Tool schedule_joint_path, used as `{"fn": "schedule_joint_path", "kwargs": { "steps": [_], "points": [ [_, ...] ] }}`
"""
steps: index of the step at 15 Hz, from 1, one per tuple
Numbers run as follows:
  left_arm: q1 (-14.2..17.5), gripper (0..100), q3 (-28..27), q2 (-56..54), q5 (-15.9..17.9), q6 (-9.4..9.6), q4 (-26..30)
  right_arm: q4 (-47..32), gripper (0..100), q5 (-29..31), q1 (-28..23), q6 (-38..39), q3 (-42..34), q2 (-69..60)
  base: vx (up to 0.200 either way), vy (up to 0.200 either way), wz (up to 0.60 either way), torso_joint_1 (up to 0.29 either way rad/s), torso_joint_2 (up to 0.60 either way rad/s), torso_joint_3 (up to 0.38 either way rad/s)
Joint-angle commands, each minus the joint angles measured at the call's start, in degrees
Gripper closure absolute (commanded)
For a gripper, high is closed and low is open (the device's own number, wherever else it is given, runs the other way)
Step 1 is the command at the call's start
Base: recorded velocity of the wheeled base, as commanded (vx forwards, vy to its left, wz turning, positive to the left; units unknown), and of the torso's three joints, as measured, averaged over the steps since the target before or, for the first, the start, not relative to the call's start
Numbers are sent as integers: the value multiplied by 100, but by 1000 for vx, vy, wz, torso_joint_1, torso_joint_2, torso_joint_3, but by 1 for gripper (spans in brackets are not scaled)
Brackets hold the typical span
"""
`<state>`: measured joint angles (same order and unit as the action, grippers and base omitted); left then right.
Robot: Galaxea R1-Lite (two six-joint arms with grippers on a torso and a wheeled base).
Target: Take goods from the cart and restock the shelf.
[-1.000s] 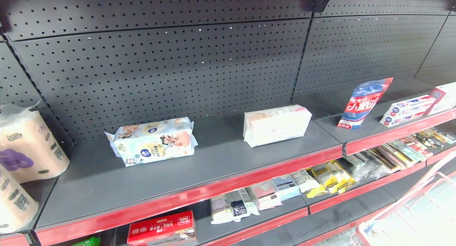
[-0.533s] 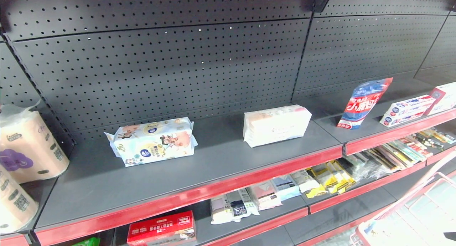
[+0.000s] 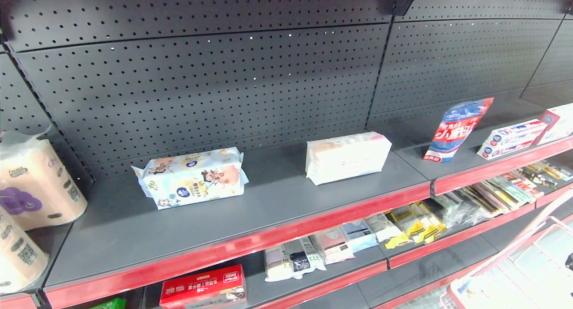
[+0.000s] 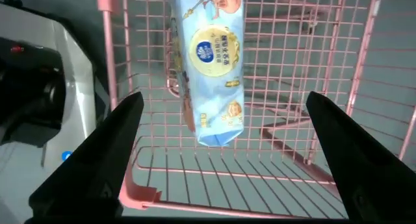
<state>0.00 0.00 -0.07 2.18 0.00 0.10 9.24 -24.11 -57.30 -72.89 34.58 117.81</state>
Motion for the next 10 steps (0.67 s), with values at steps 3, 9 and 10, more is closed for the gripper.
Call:
{"fn": "schedule_joint_path", "kwargs": {
  "steps": [3,9,10],
  "points": [
    [0,0,0,7,2,0,-1,280,0,144,0,-24,-31,163,0,0,0,0,0,0],
    [0,0,0,7,2,0,-1,289,0,144,0,-287,-66,242,0,0,0,0,0,0],
    [0,0,0,7,2,0,-1,280,0,144,0,-287,-66,242,0,0,0,0,0,0]
  ]
}}
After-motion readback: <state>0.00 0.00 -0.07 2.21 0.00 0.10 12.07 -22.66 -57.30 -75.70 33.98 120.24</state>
